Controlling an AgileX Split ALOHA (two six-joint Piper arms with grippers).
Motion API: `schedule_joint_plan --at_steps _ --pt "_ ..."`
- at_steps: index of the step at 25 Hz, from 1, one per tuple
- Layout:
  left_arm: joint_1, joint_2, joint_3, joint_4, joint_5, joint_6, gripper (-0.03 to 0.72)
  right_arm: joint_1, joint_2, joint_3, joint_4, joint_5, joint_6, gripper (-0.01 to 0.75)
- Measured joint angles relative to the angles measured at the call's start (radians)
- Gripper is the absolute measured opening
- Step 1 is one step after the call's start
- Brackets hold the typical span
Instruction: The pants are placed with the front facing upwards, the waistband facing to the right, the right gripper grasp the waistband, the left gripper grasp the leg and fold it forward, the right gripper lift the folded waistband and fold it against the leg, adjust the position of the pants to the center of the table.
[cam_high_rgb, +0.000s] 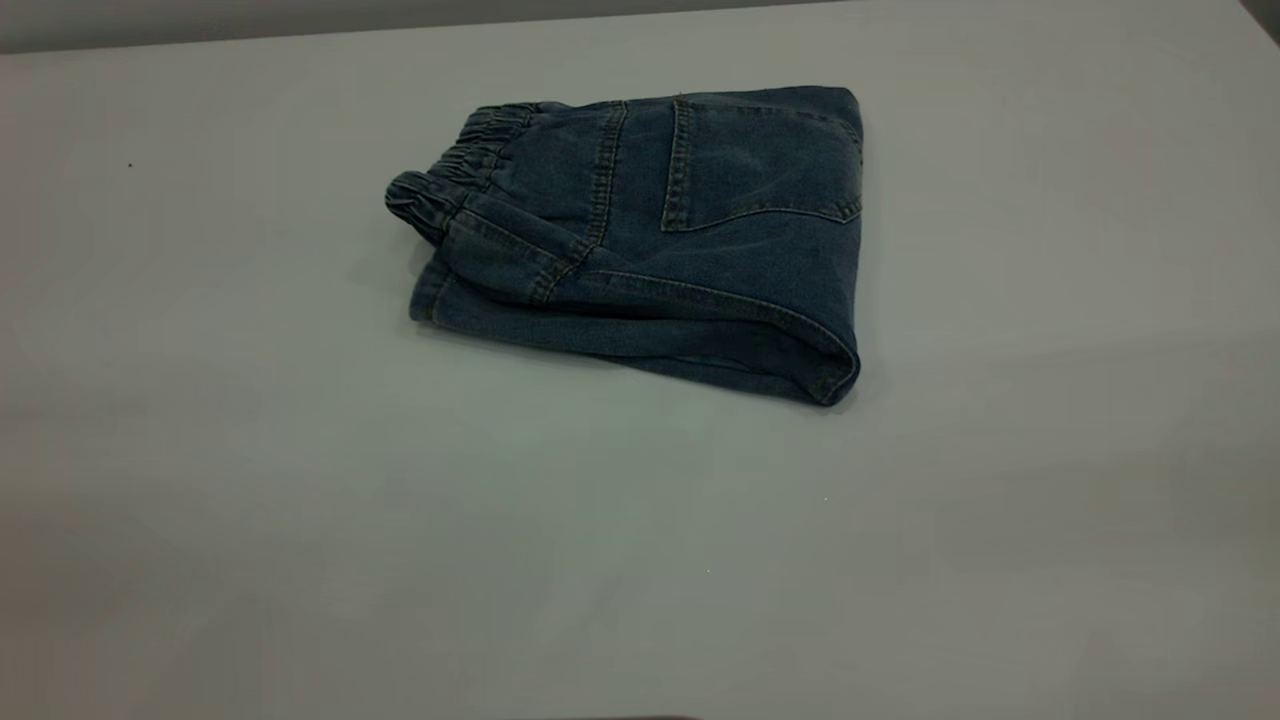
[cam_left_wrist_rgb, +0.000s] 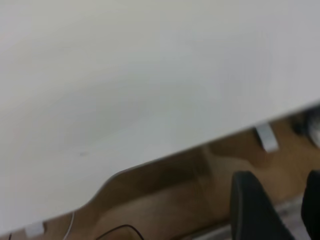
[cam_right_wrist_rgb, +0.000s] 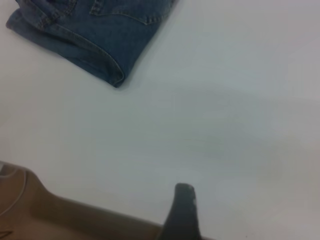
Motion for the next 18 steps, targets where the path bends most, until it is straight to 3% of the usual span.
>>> schedule_joint_plan --at_steps 3,10,13,18 --pt "0.138 -0.002 0.0 0.0 0.0 0.0 0.244 0.0 0.0 0.0 0.001 0.0 0.0 0.568" --pt "0.371 -0.107 0.0 0.001 0.0 0.012 0.244 0.0 0.0 0.0 0.002 0.0 0.0 0.568" --pt "0.429 -0.171 0.0 0.001 0.0 0.054 0.244 0.0 0.0 0.0 0.002 0.0 -0.001 0.568" --pt "0.445 -0.209 0.0 0.001 0.002 0.105 0.244 0.0 0.0 0.0 0.002 0.0 -0.001 0.568"
